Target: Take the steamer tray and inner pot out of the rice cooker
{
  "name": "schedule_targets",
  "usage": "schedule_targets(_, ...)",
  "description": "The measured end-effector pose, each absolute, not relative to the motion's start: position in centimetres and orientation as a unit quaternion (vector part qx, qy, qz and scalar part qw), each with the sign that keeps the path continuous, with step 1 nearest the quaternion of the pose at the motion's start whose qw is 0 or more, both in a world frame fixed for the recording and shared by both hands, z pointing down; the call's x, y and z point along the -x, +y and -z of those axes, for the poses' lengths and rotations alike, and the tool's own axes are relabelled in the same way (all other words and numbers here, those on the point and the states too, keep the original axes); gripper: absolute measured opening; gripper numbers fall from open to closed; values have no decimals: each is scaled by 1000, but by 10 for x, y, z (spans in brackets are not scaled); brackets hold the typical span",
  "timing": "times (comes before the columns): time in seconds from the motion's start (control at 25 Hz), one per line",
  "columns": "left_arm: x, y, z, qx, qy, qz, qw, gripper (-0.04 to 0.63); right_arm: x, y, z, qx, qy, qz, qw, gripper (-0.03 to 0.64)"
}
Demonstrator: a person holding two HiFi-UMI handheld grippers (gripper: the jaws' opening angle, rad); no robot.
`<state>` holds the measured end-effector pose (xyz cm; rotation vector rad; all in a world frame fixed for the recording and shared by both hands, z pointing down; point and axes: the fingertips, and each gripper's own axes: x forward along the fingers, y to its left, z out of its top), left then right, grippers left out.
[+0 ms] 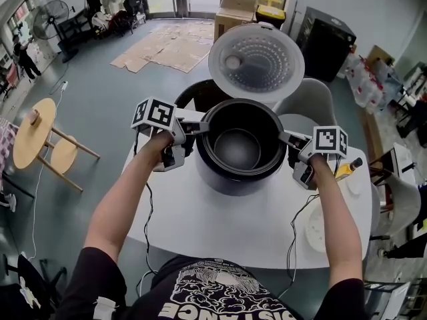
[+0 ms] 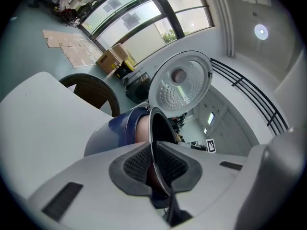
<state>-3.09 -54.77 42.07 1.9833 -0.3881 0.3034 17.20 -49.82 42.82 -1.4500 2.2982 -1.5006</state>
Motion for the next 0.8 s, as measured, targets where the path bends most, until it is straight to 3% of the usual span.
schedule_targets(0.4,43,-546,-391,-845,-232,-66,477,38,-162,-488,-390,471,765,438,35,55)
schedule_targets(0.8,65,-491,-295,-883,-288,-2,371,38,-145,-446,-299,454,815,354,63,52)
